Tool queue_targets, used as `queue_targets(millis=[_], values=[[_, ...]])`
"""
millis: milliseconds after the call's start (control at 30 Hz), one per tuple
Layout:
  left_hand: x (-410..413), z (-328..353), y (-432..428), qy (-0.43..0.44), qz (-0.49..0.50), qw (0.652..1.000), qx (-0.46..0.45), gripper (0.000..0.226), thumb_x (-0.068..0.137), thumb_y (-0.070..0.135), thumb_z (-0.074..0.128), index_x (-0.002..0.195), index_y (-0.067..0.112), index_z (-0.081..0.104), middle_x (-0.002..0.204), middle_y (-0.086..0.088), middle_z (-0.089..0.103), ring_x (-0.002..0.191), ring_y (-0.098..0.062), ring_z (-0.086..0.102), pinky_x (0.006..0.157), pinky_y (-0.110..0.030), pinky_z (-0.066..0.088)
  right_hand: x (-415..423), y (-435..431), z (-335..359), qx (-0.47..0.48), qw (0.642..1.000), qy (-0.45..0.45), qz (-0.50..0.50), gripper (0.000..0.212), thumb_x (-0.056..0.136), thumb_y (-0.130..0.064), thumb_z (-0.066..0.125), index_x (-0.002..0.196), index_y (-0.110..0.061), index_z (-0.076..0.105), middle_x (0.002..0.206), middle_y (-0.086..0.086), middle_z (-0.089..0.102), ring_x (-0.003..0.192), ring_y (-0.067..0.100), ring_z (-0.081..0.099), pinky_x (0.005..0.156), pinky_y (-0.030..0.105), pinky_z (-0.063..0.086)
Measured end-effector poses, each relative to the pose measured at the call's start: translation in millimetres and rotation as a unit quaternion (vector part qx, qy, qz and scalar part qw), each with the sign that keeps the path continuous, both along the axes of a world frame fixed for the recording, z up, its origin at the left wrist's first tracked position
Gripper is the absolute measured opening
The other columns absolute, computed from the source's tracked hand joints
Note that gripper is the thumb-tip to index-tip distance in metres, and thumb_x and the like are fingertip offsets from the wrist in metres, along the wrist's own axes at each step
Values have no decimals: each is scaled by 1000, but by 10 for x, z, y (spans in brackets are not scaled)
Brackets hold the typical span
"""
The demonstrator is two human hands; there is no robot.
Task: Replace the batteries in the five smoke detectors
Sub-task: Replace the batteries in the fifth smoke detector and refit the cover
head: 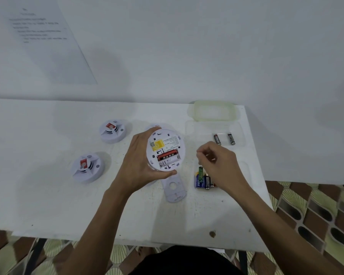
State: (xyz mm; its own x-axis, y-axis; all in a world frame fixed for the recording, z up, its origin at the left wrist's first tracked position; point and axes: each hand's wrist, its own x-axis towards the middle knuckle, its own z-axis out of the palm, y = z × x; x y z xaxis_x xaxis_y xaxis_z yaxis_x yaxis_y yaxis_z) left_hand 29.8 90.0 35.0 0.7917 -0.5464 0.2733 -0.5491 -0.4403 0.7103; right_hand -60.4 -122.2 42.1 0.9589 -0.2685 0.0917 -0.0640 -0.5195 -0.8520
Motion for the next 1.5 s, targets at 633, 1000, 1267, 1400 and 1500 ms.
queue_targets(millis=[633,1000,1267,1400,1500], values=[[-105,219,98,-48,-34,997,-50,81,64,29,82,131,30,36,129,46,33,122,18,34,102,-6,27,230,534,331,-242,925,-200,216,16,87,-13,60,95,-21,72,95,4,53,80,21,50,67,42,45],[-48,55,136,1,-59,998,-11,91,66,52,80,140,22,36,139,2,46,129,-18,43,107,-43,36,332,421,536,-384,843,-148,347,15,89,-25,50,97,-27,62,92,2,42,68,19,47,46,33,44],[-41,52,104,8,-60,998,-35,86,68,62,71,139,32,34,140,3,45,130,-20,43,107,-46,37,343,351,472,-331,858,-170,354,9,90,-18,58,98,-19,60,96,3,48,71,14,41,52,36,47],[8,126,42,3,-61,998,-31,82,65,51,81,132,21,44,128,2,52,119,-24,51,96,-46,43,295,292,484,-213,907,-187,310,8,89,-9,63,97,-10,61,94,-6,50,78,10,48,64,29,48],[-32,134,85,-4,-30,999,-32,95,58,48,87,137,30,37,137,8,46,126,-16,45,101,-41,41,219,235,524,-80,952,-175,238,12,88,-4,66,95,-11,59,90,-4,59,79,13,57,71,31,51]])
